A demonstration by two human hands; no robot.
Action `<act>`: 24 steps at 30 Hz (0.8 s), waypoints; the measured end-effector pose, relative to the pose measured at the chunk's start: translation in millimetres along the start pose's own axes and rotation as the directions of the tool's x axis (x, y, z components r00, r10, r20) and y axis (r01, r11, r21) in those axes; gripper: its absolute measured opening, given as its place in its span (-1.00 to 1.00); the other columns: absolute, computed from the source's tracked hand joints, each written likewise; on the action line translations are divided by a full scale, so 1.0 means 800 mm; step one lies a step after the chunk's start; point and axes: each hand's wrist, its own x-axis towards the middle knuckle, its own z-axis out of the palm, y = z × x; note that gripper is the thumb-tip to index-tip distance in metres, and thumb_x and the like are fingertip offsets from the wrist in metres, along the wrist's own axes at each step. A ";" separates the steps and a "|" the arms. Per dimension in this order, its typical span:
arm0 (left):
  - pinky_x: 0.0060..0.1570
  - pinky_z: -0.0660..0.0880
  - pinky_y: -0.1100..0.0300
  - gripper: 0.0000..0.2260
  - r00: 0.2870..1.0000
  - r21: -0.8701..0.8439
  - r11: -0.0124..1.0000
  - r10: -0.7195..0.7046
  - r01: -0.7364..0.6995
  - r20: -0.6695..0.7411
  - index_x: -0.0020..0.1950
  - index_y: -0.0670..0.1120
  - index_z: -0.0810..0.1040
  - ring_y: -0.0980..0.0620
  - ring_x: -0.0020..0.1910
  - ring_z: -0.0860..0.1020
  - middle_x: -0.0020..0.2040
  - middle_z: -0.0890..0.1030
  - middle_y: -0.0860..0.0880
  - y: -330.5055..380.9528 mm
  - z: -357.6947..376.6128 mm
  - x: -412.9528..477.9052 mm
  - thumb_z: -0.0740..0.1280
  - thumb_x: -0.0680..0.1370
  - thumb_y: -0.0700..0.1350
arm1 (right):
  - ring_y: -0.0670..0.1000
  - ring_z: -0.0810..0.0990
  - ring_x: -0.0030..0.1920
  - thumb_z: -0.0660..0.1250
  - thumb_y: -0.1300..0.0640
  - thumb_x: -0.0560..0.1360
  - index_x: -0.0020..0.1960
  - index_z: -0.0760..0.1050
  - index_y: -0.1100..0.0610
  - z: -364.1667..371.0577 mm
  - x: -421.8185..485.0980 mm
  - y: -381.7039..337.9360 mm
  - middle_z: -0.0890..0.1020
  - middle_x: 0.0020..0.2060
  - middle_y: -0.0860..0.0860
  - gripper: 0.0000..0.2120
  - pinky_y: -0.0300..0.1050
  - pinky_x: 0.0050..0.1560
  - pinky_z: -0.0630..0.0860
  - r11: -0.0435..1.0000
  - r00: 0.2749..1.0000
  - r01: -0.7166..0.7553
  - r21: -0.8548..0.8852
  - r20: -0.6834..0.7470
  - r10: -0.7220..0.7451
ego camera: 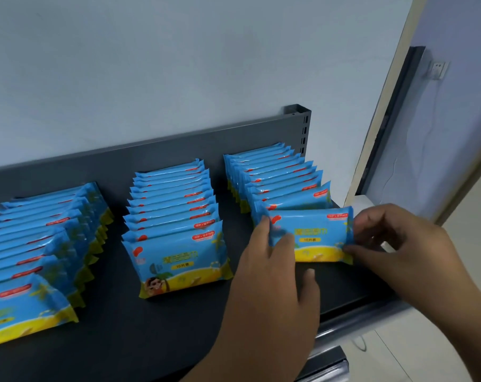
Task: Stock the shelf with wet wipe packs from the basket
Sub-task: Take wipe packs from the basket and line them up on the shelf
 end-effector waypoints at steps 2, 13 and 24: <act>0.34 0.36 0.28 -0.56 1.000 -0.084 0.996 -0.019 0.020 0.009 0.41 0.14 0.40 0.17 0.51 0.31 0.63 0.08 0.16 0.003 0.001 0.003 0.22 0.53 0.15 | -0.16 0.65 -0.15 0.67 0.26 0.27 -0.13 0.55 -0.10 0.006 0.012 0.002 0.66 -0.18 -0.26 -0.60 -0.52 -0.24 0.46 1.000 1.000 -0.002 0.024 -0.029 0.003; 0.48 0.26 0.27 -0.21 0.940 -0.552 0.809 -0.318 0.202 -0.122 0.58 0.24 0.04 0.36 0.51 0.19 0.48 0.13 0.39 0.019 0.022 0.011 0.43 0.53 -0.15 | -0.08 0.68 -0.11 0.64 0.21 0.33 -0.05 0.51 -0.09 0.015 0.057 0.010 0.68 -0.13 -0.10 -0.61 -0.08 -0.09 0.66 0.989 0.989 -0.137 0.056 0.065 0.133; 0.48 0.38 -0.06 -0.31 0.682 -0.873 0.340 -0.731 0.349 -0.012 0.65 0.22 0.05 0.05 0.51 0.38 0.61 0.26 0.10 0.007 0.057 0.111 0.03 0.53 0.36 | -0.20 0.67 0.11 0.37 -0.08 0.56 0.33 0.53 -0.05 0.034 0.085 -0.018 0.71 0.13 -0.16 -0.65 -0.20 0.11 0.56 0.621 0.880 -0.476 0.623 0.342 0.331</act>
